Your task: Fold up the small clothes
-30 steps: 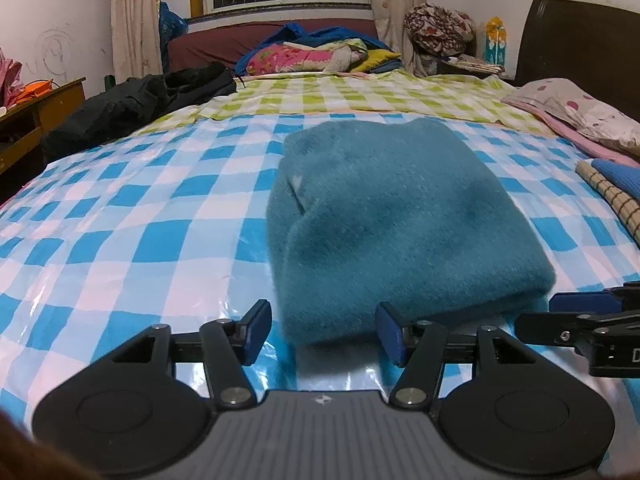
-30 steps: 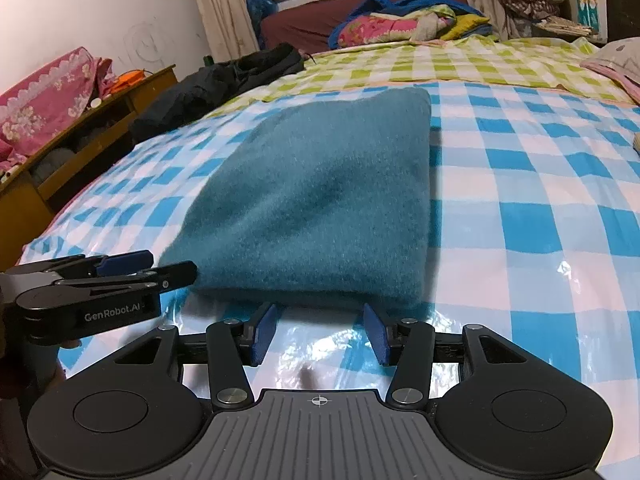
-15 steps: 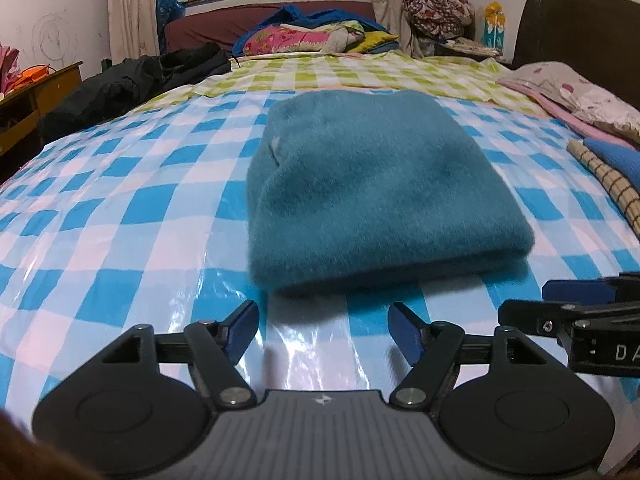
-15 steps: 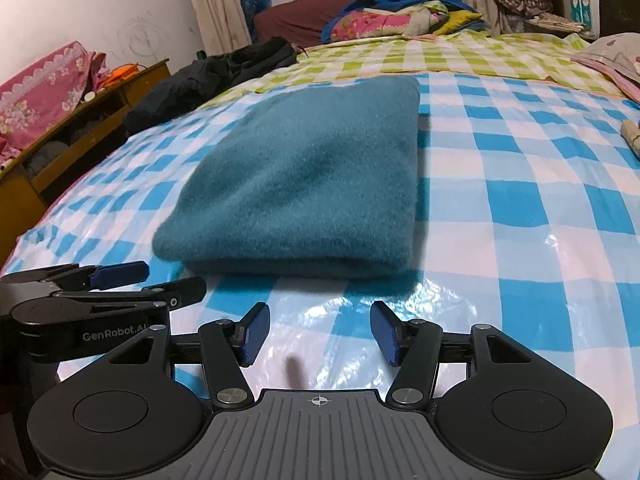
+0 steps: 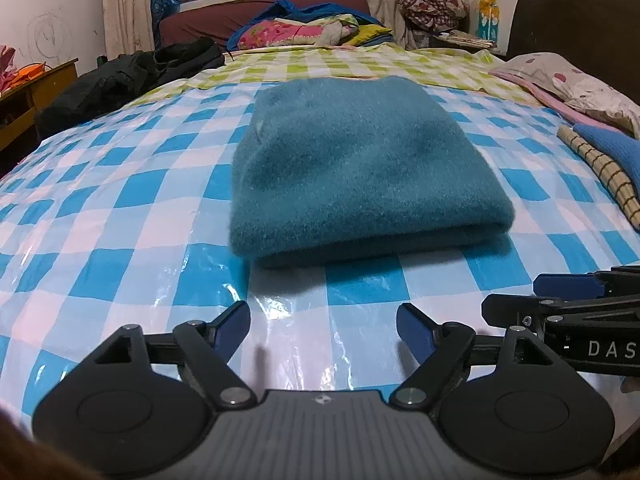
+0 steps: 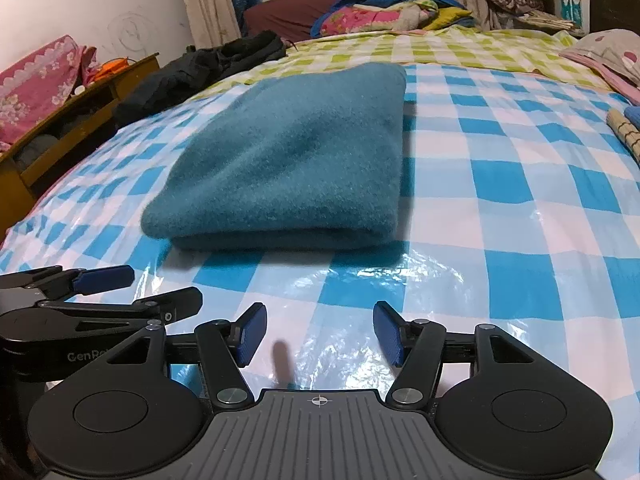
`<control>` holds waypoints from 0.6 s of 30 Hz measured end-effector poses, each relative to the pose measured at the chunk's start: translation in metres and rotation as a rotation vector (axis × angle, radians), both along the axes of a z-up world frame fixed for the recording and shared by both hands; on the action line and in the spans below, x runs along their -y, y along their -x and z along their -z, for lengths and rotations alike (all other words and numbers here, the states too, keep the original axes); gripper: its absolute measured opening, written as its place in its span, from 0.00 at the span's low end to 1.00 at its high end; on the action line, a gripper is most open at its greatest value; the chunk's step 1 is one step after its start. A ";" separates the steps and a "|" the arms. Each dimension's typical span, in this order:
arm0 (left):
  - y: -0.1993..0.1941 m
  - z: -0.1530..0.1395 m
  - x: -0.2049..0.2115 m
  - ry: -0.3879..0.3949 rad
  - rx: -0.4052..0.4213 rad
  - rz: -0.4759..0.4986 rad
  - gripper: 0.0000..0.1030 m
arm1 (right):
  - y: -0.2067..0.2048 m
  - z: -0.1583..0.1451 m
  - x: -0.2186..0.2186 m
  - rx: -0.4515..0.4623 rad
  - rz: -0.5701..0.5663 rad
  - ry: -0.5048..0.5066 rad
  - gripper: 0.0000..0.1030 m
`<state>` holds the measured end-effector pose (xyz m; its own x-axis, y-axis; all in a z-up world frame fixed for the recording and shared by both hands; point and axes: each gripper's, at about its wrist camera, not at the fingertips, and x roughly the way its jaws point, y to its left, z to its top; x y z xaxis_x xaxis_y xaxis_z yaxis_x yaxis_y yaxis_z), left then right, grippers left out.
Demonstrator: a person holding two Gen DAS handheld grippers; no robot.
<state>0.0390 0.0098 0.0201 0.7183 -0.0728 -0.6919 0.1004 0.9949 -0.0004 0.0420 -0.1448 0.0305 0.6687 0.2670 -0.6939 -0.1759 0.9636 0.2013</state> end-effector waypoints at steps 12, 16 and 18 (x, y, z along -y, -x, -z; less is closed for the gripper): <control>0.004 0.004 0.006 -0.022 -0.017 0.010 0.91 | 0.002 0.002 0.003 0.002 0.010 0.008 0.60; 0.005 0.005 0.008 -0.030 -0.028 0.007 0.92 | 0.003 0.002 0.003 0.002 0.014 0.010 0.61; 0.005 0.006 0.008 -0.032 -0.037 0.005 0.94 | 0.003 0.002 0.004 0.002 0.016 0.010 0.61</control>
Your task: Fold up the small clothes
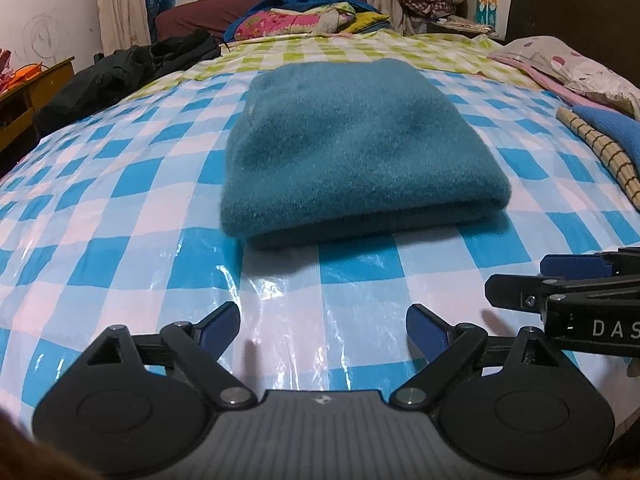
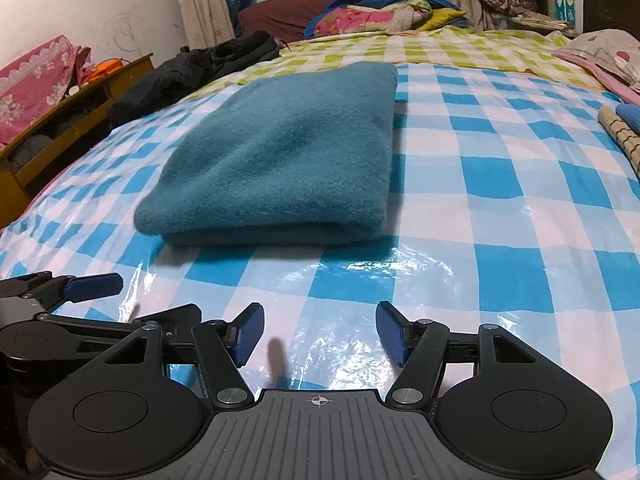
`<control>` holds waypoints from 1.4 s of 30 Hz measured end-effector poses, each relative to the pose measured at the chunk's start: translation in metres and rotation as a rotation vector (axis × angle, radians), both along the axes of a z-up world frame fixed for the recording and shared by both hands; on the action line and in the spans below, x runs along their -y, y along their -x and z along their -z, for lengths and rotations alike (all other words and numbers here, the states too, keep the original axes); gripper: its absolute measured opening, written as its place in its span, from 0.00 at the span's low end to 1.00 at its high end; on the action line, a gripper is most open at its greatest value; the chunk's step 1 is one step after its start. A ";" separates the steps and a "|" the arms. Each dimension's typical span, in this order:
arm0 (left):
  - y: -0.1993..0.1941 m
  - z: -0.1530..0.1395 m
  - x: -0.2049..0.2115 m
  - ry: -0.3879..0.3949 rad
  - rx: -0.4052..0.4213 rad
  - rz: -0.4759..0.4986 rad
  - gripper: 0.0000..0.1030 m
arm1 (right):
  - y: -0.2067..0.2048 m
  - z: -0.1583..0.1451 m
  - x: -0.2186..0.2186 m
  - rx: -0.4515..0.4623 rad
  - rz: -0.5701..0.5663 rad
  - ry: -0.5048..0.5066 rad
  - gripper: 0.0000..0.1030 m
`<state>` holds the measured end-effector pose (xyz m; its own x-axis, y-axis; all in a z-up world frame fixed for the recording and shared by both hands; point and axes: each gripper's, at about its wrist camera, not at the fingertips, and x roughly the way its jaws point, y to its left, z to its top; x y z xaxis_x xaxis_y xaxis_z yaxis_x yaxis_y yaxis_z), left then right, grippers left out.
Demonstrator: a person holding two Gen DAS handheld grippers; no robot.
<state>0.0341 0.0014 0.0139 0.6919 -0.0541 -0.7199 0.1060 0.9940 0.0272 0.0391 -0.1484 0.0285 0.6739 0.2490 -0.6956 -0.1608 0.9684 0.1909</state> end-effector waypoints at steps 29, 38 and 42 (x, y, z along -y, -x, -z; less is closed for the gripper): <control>0.014 0.003 0.001 -0.016 0.023 -0.032 0.99 | 0.017 0.007 0.002 -0.011 0.028 -0.016 0.61; 0.018 0.002 0.003 -0.027 0.043 -0.034 0.99 | 0.019 0.007 0.003 -0.008 0.034 -0.015 0.61; 0.019 0.002 0.004 -0.027 0.044 -0.035 0.98 | 0.019 0.007 0.004 -0.008 0.037 -0.017 0.61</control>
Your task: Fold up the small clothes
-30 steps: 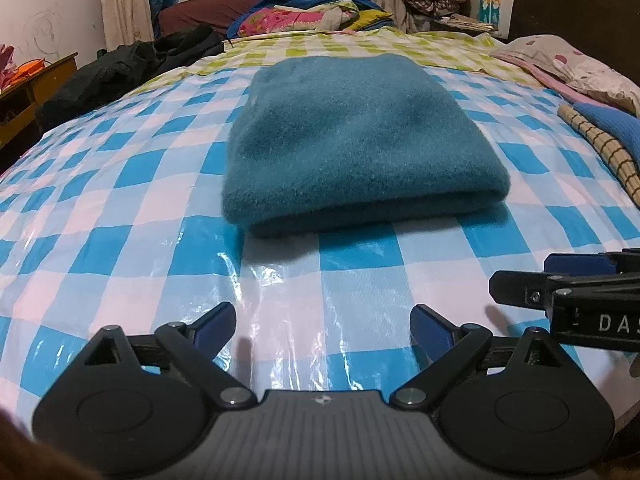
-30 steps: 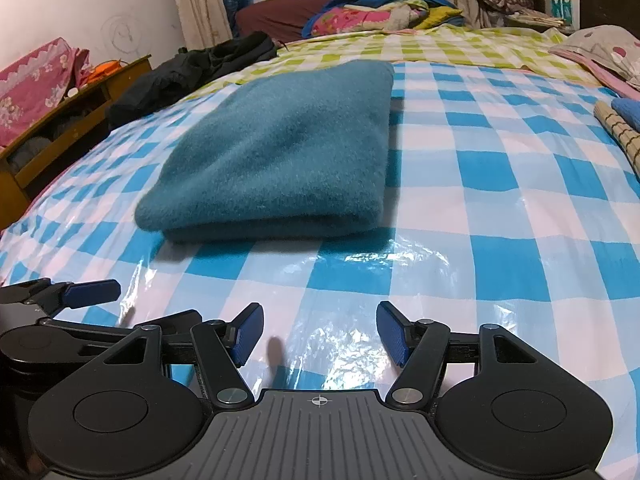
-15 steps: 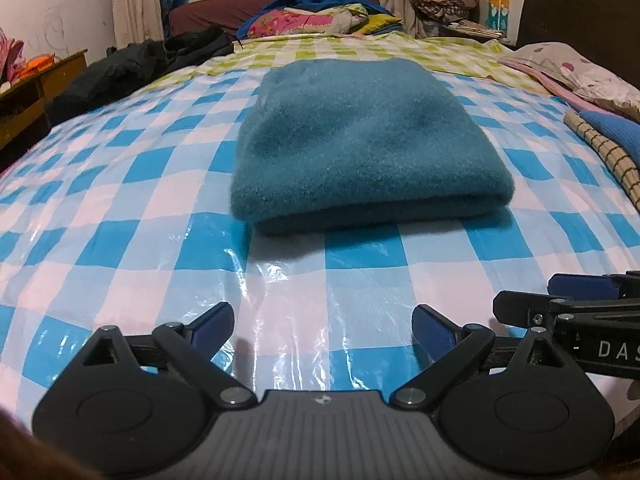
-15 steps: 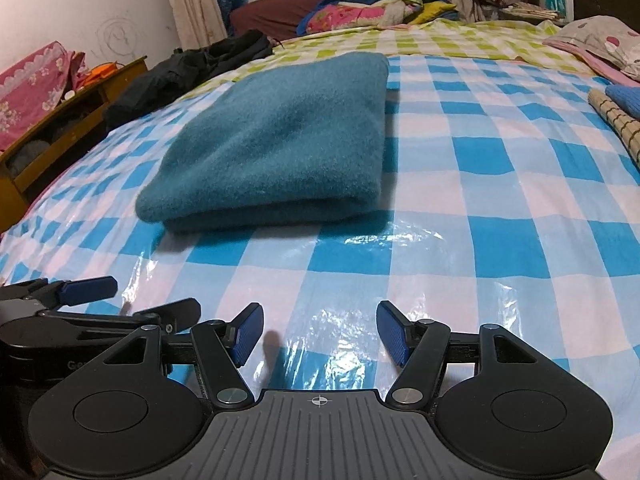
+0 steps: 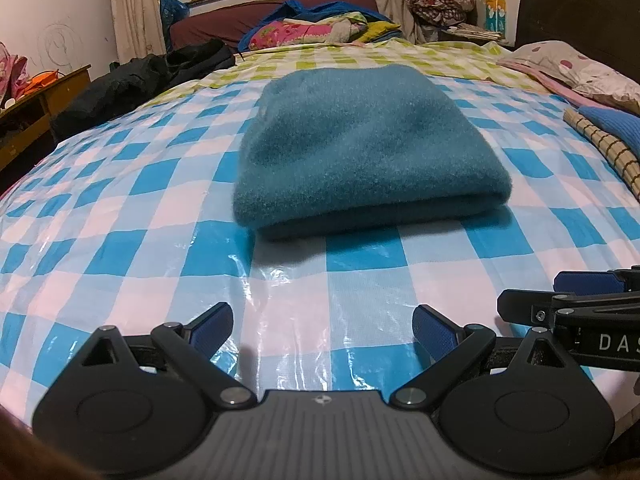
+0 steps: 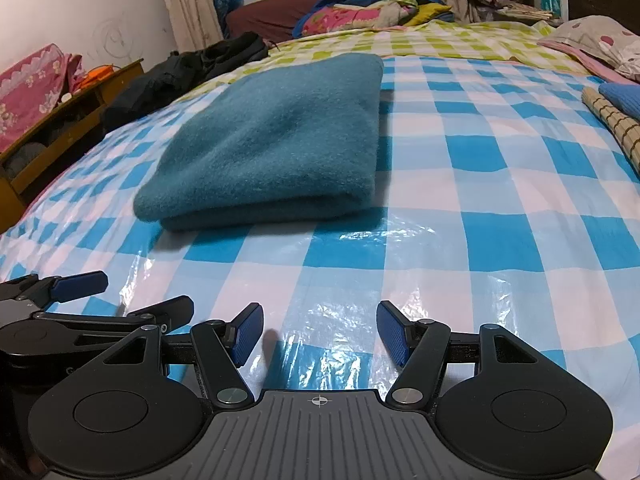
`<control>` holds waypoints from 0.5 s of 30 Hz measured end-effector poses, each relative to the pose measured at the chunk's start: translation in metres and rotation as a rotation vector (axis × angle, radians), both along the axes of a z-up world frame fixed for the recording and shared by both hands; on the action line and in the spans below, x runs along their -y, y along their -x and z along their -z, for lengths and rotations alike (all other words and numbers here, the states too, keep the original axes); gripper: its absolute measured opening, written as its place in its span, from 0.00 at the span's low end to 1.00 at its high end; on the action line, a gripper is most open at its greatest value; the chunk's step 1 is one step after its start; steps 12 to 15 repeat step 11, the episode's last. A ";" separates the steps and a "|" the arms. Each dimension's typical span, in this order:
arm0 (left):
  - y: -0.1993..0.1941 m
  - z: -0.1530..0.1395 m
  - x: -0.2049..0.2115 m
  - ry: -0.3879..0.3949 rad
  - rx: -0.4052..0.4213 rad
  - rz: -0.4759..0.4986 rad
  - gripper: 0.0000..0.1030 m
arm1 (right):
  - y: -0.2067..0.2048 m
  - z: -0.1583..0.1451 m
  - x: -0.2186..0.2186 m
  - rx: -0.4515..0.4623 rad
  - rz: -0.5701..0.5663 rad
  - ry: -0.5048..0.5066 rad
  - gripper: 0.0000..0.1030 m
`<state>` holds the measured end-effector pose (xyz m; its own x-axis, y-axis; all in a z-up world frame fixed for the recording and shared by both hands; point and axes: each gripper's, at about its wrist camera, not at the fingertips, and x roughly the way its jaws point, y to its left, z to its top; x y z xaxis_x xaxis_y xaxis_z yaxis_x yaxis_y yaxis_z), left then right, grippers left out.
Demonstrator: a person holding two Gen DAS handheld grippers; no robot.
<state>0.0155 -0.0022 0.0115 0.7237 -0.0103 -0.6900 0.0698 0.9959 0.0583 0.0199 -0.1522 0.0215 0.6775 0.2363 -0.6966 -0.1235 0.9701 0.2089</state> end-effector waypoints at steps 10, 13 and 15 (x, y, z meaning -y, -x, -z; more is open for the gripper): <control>0.000 0.000 0.001 0.000 -0.008 -0.003 0.98 | 0.000 0.000 0.000 0.000 0.000 0.000 0.61; 0.000 0.001 0.001 0.000 -0.011 -0.002 0.98 | 0.000 0.000 0.000 0.000 0.000 0.000 0.61; 0.000 0.001 0.001 0.000 -0.011 -0.002 0.98 | 0.000 0.000 0.000 0.000 0.000 0.000 0.61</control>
